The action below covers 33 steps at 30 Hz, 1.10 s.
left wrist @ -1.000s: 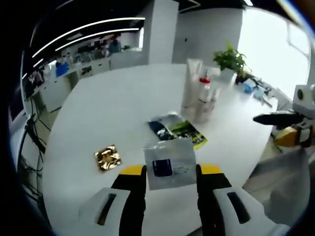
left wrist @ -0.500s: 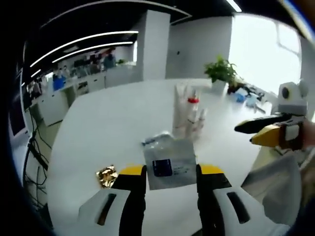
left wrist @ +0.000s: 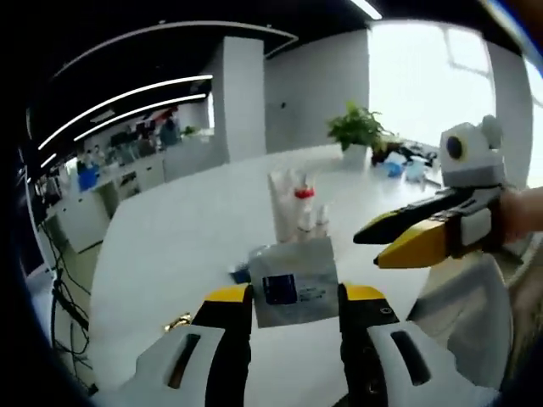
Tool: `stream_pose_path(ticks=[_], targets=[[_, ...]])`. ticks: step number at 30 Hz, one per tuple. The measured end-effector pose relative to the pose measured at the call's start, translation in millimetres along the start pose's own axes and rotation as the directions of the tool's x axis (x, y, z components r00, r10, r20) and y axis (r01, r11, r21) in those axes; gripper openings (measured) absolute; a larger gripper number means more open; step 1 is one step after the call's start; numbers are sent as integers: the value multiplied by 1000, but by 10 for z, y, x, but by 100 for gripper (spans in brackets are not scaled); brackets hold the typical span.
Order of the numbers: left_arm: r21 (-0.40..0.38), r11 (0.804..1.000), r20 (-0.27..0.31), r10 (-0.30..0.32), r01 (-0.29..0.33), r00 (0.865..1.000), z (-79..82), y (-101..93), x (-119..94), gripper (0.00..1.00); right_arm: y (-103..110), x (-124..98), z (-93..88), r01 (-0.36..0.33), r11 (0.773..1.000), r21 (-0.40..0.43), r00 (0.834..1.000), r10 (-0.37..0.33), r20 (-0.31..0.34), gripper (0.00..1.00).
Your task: Arrange the skincare products in the storage area until every visible bottle or jar stands upright without overlapping.
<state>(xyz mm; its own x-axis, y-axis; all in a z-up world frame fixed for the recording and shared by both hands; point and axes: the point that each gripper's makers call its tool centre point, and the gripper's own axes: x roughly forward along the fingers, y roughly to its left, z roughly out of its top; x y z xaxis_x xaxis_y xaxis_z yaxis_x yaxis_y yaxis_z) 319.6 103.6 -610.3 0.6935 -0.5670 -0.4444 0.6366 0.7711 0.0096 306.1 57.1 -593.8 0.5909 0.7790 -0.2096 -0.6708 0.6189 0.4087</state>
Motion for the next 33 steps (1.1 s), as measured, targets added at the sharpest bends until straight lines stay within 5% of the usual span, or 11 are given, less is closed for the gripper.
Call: stream_pose_path(ticks=[20, 29, 33], targets=[[101, 995, 45, -11, 7, 999, 212, -91, -80, 37, 28, 86, 197, -10, 995, 98, 997, 2, 82, 1], [106, 994, 56, -11, 5, 998, 251, -92, -81, 37, 46, 78, 268, -34, 989, 141, 994, 20, 103, 1], [42, 999, 87, -34, 30, 996, 317, -96, -91, 49, -37, 32, 360, -21, 987, 158, 992, 1, 125, 1]])
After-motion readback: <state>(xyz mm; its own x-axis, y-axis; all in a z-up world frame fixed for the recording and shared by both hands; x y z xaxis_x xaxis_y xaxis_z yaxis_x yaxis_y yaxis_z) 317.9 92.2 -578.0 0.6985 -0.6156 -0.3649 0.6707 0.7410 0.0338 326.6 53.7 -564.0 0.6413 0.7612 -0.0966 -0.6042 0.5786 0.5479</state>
